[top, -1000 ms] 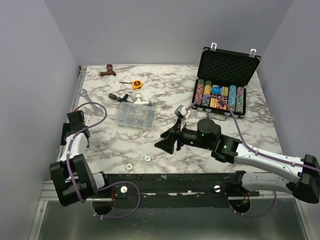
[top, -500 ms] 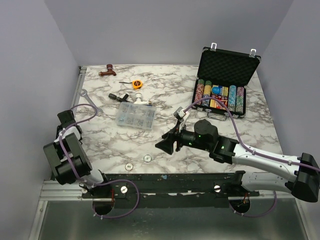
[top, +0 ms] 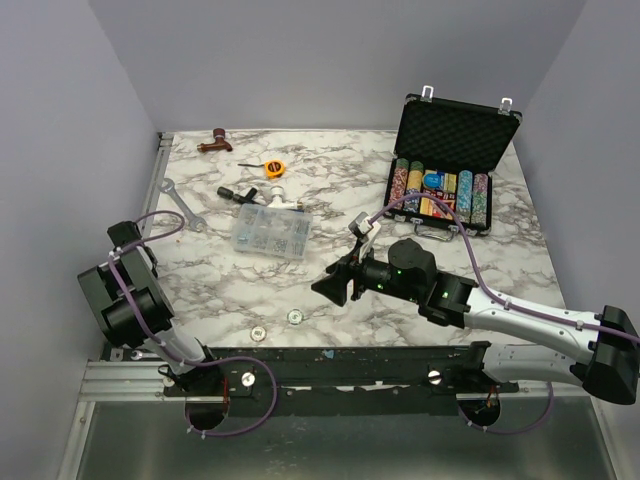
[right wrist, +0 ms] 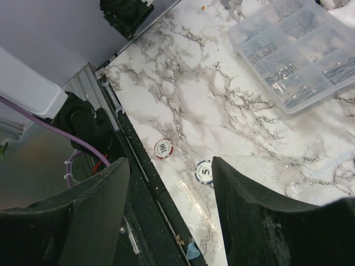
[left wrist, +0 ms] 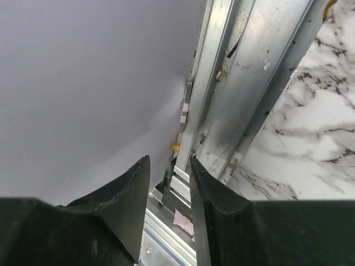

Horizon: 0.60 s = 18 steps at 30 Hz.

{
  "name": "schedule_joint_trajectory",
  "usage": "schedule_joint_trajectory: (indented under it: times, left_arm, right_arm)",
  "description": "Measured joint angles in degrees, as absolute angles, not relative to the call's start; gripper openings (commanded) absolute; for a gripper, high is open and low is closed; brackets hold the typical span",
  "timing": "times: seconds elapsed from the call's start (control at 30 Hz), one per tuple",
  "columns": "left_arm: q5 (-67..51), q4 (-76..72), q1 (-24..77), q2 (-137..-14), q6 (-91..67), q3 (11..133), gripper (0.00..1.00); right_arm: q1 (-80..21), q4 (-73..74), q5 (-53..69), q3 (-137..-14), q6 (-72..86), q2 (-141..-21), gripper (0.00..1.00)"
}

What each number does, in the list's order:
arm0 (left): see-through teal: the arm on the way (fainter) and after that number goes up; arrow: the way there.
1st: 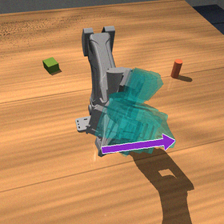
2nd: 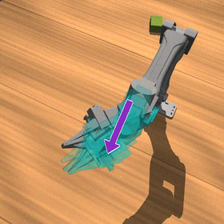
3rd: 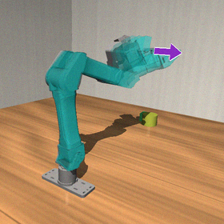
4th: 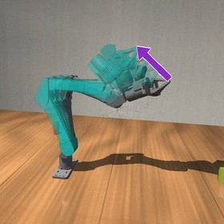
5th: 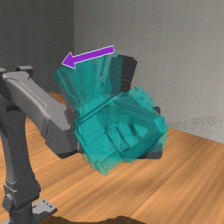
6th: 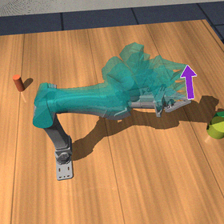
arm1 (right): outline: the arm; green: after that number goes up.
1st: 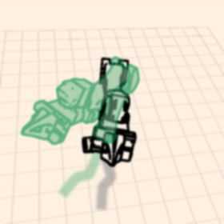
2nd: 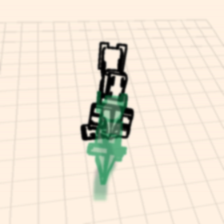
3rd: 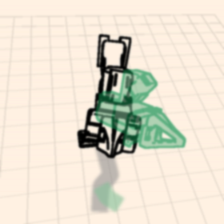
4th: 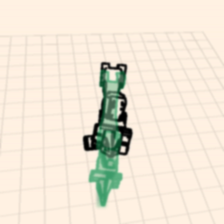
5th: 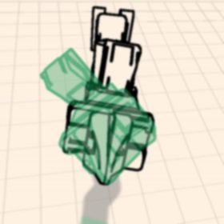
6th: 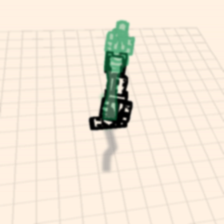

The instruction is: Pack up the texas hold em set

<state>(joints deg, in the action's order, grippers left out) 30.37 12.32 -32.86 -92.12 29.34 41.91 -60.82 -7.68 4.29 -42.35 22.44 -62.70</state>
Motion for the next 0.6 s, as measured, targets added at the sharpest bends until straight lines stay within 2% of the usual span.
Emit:
schedule_joint_trajectory:
  times: [0.1,0.6]
  left_arm:
    - [30.26,12.47,-33.06,-93.1,29.34,42.72,0.27]
    - [28.67,12.97,-33.69,-96.66,29.36,44.64,0.27]
  right_arm:
    - [-60.82,-7.68,4.08,-42.35,22.39,-62.7,0.64]
    - [-60.82,-7.7,4.03,-42.02,22.37,-63.0,0.63]
